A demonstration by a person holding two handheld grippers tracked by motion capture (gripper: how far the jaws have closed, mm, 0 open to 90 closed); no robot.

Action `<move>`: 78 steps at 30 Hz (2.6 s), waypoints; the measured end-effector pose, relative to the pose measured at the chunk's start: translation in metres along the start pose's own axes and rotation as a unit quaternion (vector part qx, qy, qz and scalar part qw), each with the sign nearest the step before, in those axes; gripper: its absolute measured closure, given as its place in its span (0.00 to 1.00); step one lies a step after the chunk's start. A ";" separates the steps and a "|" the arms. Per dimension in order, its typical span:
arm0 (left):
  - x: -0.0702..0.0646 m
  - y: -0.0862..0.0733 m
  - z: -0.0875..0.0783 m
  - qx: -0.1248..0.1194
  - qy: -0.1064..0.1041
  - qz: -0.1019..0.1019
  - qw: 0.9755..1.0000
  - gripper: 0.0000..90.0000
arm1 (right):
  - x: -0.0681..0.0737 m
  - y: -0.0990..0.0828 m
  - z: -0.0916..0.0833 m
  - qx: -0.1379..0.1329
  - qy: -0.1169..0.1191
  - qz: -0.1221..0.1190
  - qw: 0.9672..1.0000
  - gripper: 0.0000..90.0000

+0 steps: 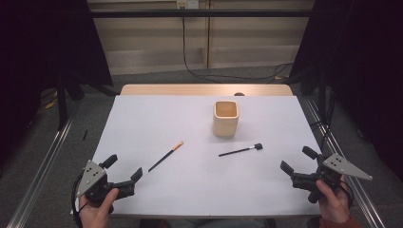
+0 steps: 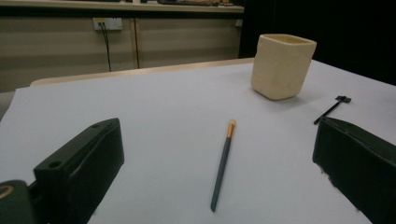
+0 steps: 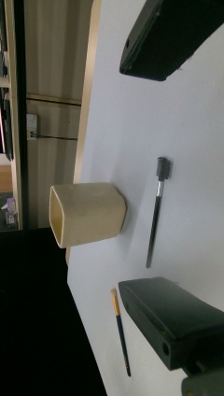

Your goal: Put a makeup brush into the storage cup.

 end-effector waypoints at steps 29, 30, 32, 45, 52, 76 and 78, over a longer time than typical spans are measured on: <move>-0.017 0.013 0.005 -0.011 -0.040 -0.008 0.999 0.03 | 0.006 0.001 0.000 -0.002 0.020 0.015 1.000 0.00; -0.017 0.013 0.005 -0.011 -0.041 -0.010 0.999 0.02 | 0.006 0.001 0.000 -0.001 0.021 0.014 1.000 0.00; -0.019 0.016 0.008 -0.010 -0.045 -0.011 0.999 0.02 | 0.006 0.002 0.000 -0.005 0.019 0.013 1.000 0.00; -0.024 0.034 0.024 -0.016 -0.059 0.009 0.998 0.03 | 0.006 0.002 -0.001 -0.003 0.022 0.012 1.000 0.00; -0.028 0.044 0.037 -0.016 -0.080 0.017 0.997 0.03 | 0.008 0.000 0.000 0.002 0.024 0.013 1.000 0.00; -0.028 0.053 0.085 0.002 -0.102 0.025 0.994 0.03 | 0.012 -0.004 0.001 0.013 0.037 0.009 0.999 0.00; -0.030 0.056 0.087 -0.002 -0.106 0.020 0.994 0.03 | 0.011 -0.003 0.000 0.013 0.035 0.010 0.999 0.00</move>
Point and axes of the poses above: each handheld gripper's, and its own axes: z roughly forward along the jaws, y roughly out of its top, x roughly to its left, the point moved 8 cm from there along z, roughly forward along the jaws, and after that the axes turned 15 degrees about -x, right-handed, at the moved point
